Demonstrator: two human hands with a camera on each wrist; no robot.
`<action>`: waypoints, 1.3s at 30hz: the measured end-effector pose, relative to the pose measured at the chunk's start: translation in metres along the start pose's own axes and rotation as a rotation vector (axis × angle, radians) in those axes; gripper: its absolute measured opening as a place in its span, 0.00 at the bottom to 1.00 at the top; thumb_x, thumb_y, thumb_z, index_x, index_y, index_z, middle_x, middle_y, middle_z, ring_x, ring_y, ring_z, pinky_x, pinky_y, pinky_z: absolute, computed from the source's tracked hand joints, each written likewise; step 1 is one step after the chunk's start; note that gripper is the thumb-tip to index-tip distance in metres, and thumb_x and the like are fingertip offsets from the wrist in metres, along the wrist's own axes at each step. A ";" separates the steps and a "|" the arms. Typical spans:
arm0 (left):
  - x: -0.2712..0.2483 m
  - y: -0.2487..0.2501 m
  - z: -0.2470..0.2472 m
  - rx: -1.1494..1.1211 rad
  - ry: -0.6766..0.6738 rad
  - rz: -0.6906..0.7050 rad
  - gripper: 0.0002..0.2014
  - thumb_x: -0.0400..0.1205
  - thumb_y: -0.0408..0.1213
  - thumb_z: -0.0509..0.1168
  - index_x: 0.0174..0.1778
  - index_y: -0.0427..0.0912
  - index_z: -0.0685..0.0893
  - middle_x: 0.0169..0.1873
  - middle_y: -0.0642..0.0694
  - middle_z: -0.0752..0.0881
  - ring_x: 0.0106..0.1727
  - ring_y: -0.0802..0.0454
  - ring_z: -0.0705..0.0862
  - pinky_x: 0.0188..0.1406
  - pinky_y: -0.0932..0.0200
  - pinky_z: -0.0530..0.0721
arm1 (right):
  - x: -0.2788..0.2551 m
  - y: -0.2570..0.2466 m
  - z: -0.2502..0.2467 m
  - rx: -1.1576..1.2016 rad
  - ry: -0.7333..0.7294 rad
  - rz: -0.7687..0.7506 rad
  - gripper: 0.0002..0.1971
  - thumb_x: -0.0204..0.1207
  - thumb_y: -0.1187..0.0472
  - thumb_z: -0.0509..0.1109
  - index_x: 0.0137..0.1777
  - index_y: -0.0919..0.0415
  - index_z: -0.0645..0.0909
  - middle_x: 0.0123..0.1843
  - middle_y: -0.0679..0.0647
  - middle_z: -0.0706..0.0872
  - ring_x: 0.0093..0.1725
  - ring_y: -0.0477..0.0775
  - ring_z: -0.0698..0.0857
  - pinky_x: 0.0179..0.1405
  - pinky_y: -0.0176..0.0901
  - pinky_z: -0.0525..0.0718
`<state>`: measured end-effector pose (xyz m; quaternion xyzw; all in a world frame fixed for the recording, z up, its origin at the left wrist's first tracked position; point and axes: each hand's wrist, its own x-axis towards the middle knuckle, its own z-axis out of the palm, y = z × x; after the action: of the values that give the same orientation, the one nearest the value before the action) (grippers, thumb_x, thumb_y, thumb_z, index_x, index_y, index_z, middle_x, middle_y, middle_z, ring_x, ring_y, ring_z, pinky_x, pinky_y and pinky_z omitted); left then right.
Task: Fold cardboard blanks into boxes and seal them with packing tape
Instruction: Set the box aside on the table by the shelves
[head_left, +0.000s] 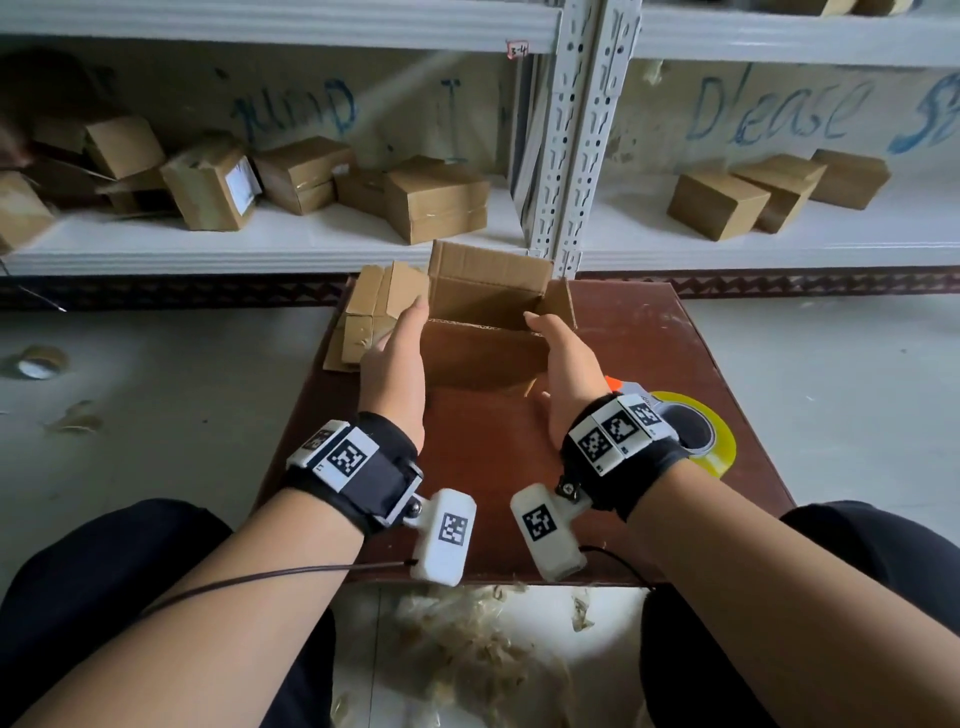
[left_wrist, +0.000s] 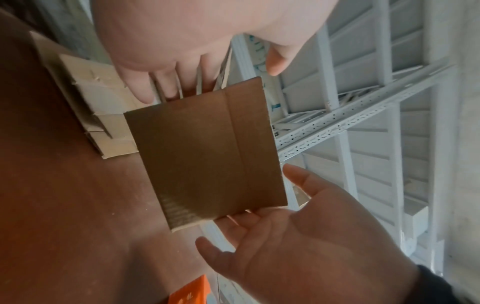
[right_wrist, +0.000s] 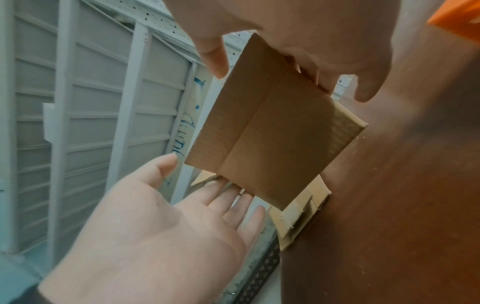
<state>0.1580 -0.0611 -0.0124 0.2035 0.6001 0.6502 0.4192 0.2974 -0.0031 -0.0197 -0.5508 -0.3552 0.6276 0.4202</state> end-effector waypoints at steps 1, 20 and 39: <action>0.001 0.000 -0.001 -0.005 -0.001 0.022 0.28 0.60 0.70 0.70 0.50 0.59 0.90 0.59 0.58 0.91 0.66 0.56 0.86 0.72 0.50 0.76 | -0.002 -0.002 -0.002 0.020 -0.011 -0.017 0.52 0.53 0.32 0.78 0.81 0.52 0.77 0.70 0.52 0.86 0.62 0.60 0.86 0.60 0.55 0.81; 0.011 0.004 0.019 0.034 -0.151 0.024 0.16 0.87 0.55 0.65 0.53 0.46 0.90 0.53 0.48 0.95 0.57 0.51 0.92 0.56 0.54 0.85 | 0.001 -0.038 -0.020 0.050 -0.018 -0.124 0.41 0.61 0.35 0.74 0.75 0.53 0.82 0.74 0.56 0.86 0.74 0.61 0.84 0.52 0.50 0.78; 0.143 -0.052 0.247 0.146 -0.288 -0.125 0.27 0.80 0.59 0.67 0.69 0.44 0.85 0.64 0.44 0.89 0.65 0.41 0.87 0.73 0.43 0.83 | 0.185 -0.126 -0.136 0.280 0.125 -0.185 0.21 0.76 0.37 0.72 0.54 0.54 0.86 0.35 0.48 0.87 0.38 0.49 0.86 0.23 0.37 0.79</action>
<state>0.2822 0.1989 -0.0469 0.2869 0.5908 0.5418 0.5245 0.4414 0.2140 0.0031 -0.4900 -0.2865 0.5941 0.5700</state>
